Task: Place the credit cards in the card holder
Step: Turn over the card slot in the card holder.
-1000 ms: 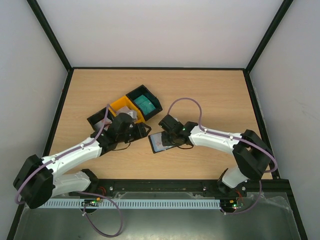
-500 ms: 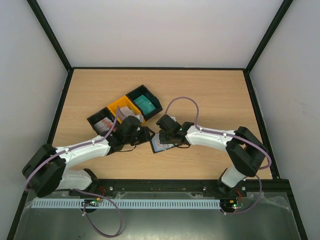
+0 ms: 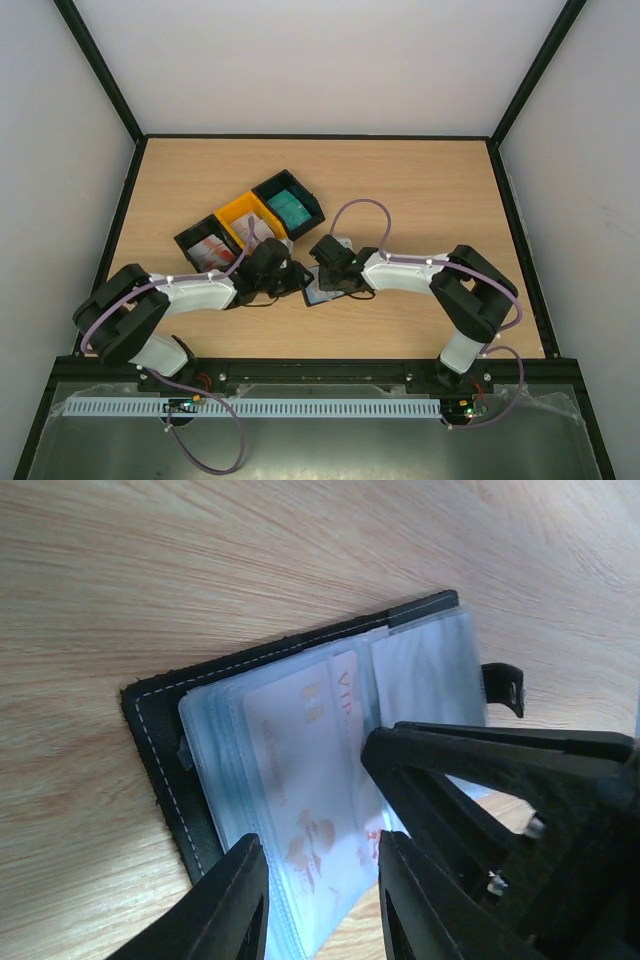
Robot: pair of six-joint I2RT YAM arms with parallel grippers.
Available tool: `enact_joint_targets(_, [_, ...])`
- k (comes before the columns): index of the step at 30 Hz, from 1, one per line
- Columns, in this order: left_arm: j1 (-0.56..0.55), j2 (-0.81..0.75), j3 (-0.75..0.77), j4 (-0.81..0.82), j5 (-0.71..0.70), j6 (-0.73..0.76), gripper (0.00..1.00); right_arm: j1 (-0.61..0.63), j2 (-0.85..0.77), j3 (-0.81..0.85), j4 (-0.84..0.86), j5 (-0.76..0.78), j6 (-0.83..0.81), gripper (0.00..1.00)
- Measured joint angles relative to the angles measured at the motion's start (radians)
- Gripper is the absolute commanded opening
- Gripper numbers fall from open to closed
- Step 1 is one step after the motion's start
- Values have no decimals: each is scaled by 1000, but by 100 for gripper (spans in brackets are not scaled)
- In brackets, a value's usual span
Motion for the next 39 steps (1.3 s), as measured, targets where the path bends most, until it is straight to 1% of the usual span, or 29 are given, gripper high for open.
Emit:
enact_joint_targets(6, [0, 46, -13, 43, 7, 0, 32, 0, 23, 11, 40, 9, 37, 12])
enact_joint_targets(10, [0, 64, -16, 68, 11, 1, 36, 0, 26, 11, 55, 12, 58, 11])
enact_joint_targets(13, [0, 74, -16, 81, 21, 7, 36, 0, 26, 3, 69, 11, 71, 11])
enact_joint_targets(15, [0, 76, -17, 88, 26, 8, 35, -1, 22, -6, 83, 11, 78, 11])
enact_joint_targets(18, [0, 79, -23, 103, 34, 8, 29, -2, 19, -15, 99, 9, 87, 10])
enact_joint_targets(20, [0, 84, -26, 113, 41, 7, 29, -4, 17, -21, 108, 5, 89, 10])
enact_joint_targets(24, [0, 112, -19, 136, 57, 9, 31, -7, 16, -23, 114, -2, 89, 9])
enact_joint_targets(27, [2, 126, -2, 133, 68, 8, 35, -11, 14, -27, 120, -5, 89, 9])
enact_joint_targets(29, [2, 131, 10, 124, 70, 8, 36, -13, 13, -31, 127, -5, 89, 9])
enact_joint_targets(35, [3, 132, 19, 109, 77, 8, 28, -16, 5, -45, 146, -13, 89, 9])
enact_joint_targets(39, [8, 134, 19, 109, 87, 8, 27, -21, -8, -64, 168, -29, 89, 9])
